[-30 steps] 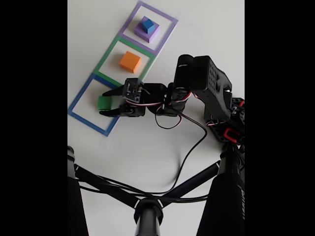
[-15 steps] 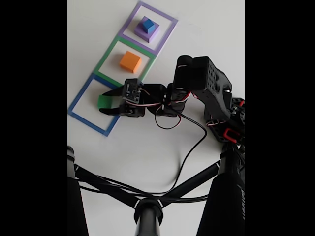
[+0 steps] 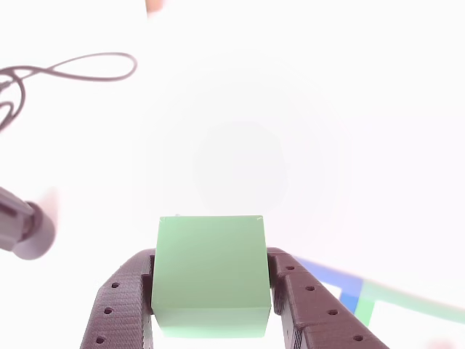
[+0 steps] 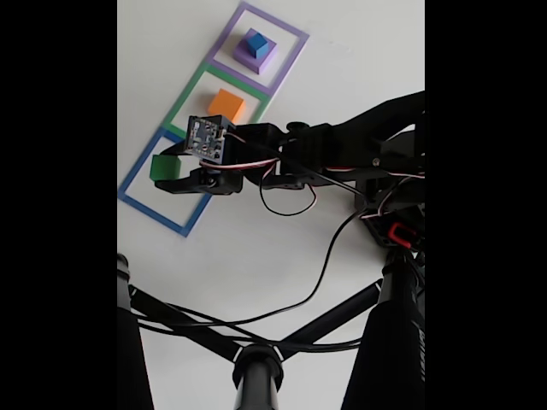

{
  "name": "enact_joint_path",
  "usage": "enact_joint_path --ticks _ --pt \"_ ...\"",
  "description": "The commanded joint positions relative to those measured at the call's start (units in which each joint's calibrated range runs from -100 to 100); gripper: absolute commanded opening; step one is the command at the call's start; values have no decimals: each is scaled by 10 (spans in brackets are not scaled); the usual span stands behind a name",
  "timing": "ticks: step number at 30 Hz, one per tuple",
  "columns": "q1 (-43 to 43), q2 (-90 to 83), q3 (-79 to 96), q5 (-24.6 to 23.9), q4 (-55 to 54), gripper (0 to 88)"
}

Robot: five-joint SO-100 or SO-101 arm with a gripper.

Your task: Tower of hanoi

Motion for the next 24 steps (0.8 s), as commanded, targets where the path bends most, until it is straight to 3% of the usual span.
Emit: enact_joint_path --ticks 1,8,12,16,24 --pt "12 -141 -135 0 277 97" --pt "45 -166 -432 0 637 99" --pt "74 -162 -561 0 778 99" --pt "103 -162 -631 0 862 96" --pt "166 -194 -654 0 917 96"
